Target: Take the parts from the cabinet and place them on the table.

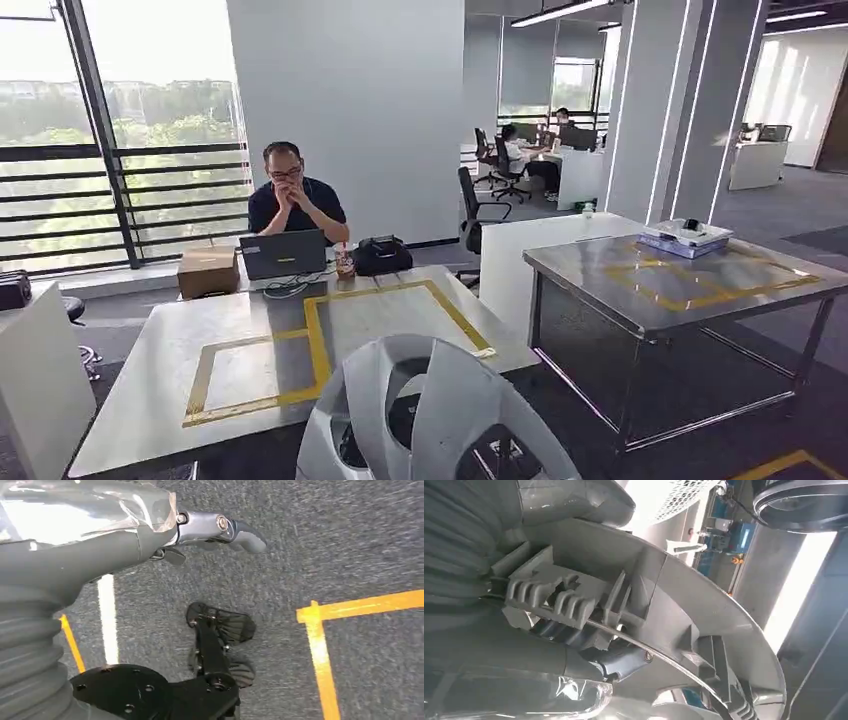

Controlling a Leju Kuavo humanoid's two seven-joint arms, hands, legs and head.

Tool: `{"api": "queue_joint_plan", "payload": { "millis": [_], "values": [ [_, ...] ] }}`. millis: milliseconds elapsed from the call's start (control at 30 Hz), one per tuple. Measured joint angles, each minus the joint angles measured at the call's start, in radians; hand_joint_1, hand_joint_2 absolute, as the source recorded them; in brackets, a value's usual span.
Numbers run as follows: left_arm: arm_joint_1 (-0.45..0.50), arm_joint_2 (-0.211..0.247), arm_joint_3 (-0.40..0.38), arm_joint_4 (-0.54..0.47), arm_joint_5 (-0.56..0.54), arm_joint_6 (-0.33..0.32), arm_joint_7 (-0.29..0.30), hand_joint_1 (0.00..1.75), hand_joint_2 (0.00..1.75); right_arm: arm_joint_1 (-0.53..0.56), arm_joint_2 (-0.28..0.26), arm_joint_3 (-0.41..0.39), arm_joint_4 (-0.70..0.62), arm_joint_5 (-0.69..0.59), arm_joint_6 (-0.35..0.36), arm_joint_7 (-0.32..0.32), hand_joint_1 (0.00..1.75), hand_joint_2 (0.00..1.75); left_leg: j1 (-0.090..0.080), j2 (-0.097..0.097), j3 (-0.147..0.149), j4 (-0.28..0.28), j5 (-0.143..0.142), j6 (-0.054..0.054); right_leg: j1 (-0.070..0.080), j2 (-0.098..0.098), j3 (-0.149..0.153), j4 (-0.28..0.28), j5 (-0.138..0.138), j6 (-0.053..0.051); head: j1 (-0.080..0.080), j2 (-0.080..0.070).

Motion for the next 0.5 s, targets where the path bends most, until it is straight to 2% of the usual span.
{"api": "queue_joint_plan", "payload": {
  "millis": [33, 100, 167, 200, 267, 300, 333, 367, 400, 433, 467, 500],
  "values": [
    [0.0, -0.001, 0.0, 0.0, 0.0, 0.0, 0.0, 0.0, 1.75, 0.0, 0.0, 0.001, 0.0, 0.0, 0.0, 0.0, 1.75, 1.75, 0.001, 0.001, 0.003, 0.001, -0.006, -0.004, -0.001, 0.002, 0.0, -0.001, -0.003, -0.015, 0.001, 0.0],
    [0.0, 0.0, 0.0, 0.0, 0.0, 0.0, 0.0, 0.0, 1.75, 0.0, 0.0, 0.0, 0.0, -0.001, 0.002, 0.0, 1.75, 1.75, 0.006, 0.003, 0.006, -0.002, -0.01, -0.012, 0.006, 0.004, 0.0, 0.002, -0.009, -0.029, 0.002, 0.0],
    [0.001, 0.0, 0.001, -0.007, -0.006, -0.001, 0.001, 0.0, 1.75, 0.001, 0.0, 0.0, -0.001, -0.002, 0.003, 0.0, 1.75, 1.75, 0.011, 0.004, 0.01, 0.011, -0.025, -0.024, -0.004, 0.007, 0.009, -0.004, -0.013, -0.039, 0.003, 0.001],
    [0.0, -0.001, 0.0, -0.008, -0.007, -0.003, 0.002, 0.0, 1.75, 0.0, 0.0, 0.0, -0.002, -0.003, 0.005, 0.0, 1.75, 1.75, 0.012, 0.004, -0.012, 0.057, -0.048, -0.029, -0.005, 0.006, 0.014, -0.003, -0.018, -0.047, -0.002, 0.0],
    [0.0, -0.002, 0.001, -0.008, -0.007, -0.003, 0.002, 0.0, 1.75, 0.0, 0.0, 0.0, -0.003, -0.004, 0.006, 0.0, 1.75, 1.75, 0.018, 0.004, -0.102, 0.219, -0.113, -0.038, -0.002, 0.005, 0.022, -0.003, -0.026, -0.055, 0.0, 0.0],
    [0.003, -0.002, 0.002, -0.008, -0.007, -0.003, 0.004, 0.0, 1.75, 0.0, 0.0, 0.0, -0.003, -0.004, 0.008, 0.0, 1.75, 1.75, 0.02, 0.004, -0.148, 0.291, -0.132, -0.041, 0.0, 0.006, 0.025, -0.003, -0.03, -0.058, 0.0, 0.0],
    [0.004, -0.002, 0.003, -0.008, -0.008, -0.003, 0.005, 0.0, 1.75, 0.001, 0.0, 0.0, -0.003, -0.003, 0.009, 0.0, 1.75, 1.75, 0.02, 0.005, -0.181, 0.33, -0.13, -0.041, 0.0, 0.007, 0.03, -0.003, -0.034, -0.057, 0.001, 0.0],
    [0.004, -0.003, 0.005, -0.008, -0.009, -0.003, 0.005, 0.0, 1.75, 0.001, 0.0, 0.0, -0.003, -0.003, 0.009, 0.0, 1.75, 1.75, 0.02, 0.005, -0.19, 0.316, -0.099, -0.039, 0.002, 0.01, 0.038, -0.003, -0.04, -0.056, 0.002, 0.0],
    [0.004, -0.003, 0.007, -0.008, -0.01, -0.004, 0.005, 0.0, 1.75, 0.001, 0.0, 0.0, -0.005, -0.003, 0.01, 0.0, 1.75, 1.75, 0.02, 0.005, -0.173, 0.255, -0.048, -0.036, 0.003, 0.012, 0.047, -0.003, -0.046, -0.055, 0.002, 0.0],
    [0.004, -0.003, 0.008, -0.008, -0.011, -0.006, 0.005, 0.0, 1.75, 0.001, 0.001, 0.0, -0.01, -0.003, 0.011, 0.0, 1.75, 1.75, 0.018, 0.005, -0.139, 0.167, 0.009, -0.029, 0.005, 0.013, 0.058, -0.004, -0.052, -0.053, 0.002, 0.0],
    [0.004, -0.002, 0.01, -0.008, -0.013, -0.007, 0.005, 0.0, 1.75, 0.001, 0.002, 0.0, -0.016, -0.003, 0.014, -0.001, 1.75, 1.75, 0.014, 0.004, -0.1, 0.071, 0.065, -0.016, 0.006, 0.013, 0.069, -0.005, -0.059, -0.053, 0.003, 0.0],
    [0.003, 0.003, 0.013, -0.008, -0.018, -0.008, 0.005, 0.0, 1.75, 0.0, 0.003, -0.001, -0.018, -0.004, 0.018, -0.003, 1.75, 1.75, 0.007, 0.005, -0.077, 0.027, 0.068, -0.003, 0.004, 0.013, 0.067, -0.006, -0.064, -0.05, 0.006, 0.0]
  ]
}}
